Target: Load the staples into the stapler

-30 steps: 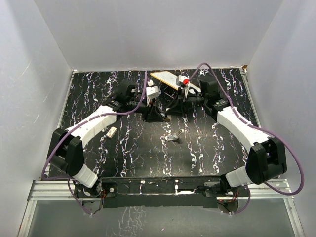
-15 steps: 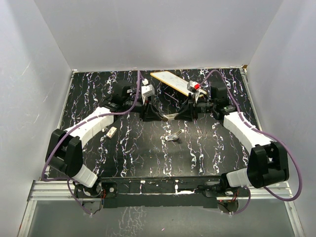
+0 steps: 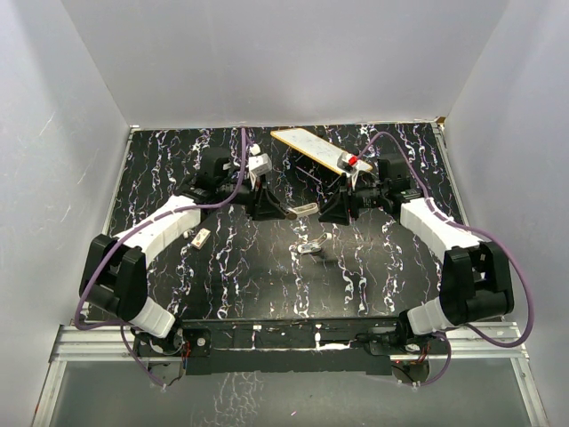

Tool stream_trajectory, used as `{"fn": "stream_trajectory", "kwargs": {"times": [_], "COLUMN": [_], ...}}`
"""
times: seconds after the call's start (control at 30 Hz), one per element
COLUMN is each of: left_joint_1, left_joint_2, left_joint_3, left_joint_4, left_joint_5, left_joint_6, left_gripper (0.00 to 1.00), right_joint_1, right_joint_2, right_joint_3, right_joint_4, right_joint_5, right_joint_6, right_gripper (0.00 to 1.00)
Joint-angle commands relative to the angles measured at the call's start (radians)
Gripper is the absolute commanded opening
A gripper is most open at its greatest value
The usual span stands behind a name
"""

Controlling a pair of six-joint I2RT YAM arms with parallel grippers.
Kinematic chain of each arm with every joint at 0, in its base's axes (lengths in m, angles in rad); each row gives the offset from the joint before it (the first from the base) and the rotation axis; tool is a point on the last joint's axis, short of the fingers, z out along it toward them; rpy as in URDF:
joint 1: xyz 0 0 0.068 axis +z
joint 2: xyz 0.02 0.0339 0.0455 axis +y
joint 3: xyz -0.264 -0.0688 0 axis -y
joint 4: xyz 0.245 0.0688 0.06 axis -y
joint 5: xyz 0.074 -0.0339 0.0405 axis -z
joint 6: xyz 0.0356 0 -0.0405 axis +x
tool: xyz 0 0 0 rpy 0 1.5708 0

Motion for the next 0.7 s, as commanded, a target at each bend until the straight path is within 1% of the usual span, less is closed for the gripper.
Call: {"fn": "stream_trajectory", "kwargs": {"times": [0.0,0.17,0.27,0.37,0.43,0.53,0.67], "left_joint_1": [0.000,0.000,0.000,-0.001,-0.001,-0.006,-0.019], "left_joint_2": [-0.050,-0.038,-0.018,0.030,0.070,0.138,0.230], "left_joint_3": [-0.003,0.003,-0.007,-0.027,-0.039,-0.042,-0.036], "left_joint_4": [-0.040,-0.116,-0.121,-0.069,-0.022,0.045,0.175], "left_joint_5": [0.005,-0.034,-0.099,-0.187,-0.216,-0.224,-0.205], "left_joint_6": [0.090,0.208,0.279,0.340,0.374,0.409,0.390], "left_gripper": [0.00,0.00,0.00,0.00,0.00,0.00,0.00], "right_joint_1": [-0.002,-0.001,-0.002,-0.001,-0.002,-0.016,-0.052], "right_joint_2": [0.011,0.012,-0.001,-0.027,-0.049,-0.090,-0.156], "right_joint_3": [0.052,0.067,0.076,0.074,0.068,0.046,0.001], "right_joint_4": [-0.009,-0.057,-0.091,-0.111,-0.122,-0.135,-0.131], "right_joint_5": [-0.009,0.005,0.037,0.093,0.153,0.217,0.246], "right_joint_6": [-0.032,-0.077,-0.103,-0.109,-0.110,-0.114,-0.114], "right_gripper": [0.46,0.52,0.54,0.56,0.57,0.59,0.61]}}
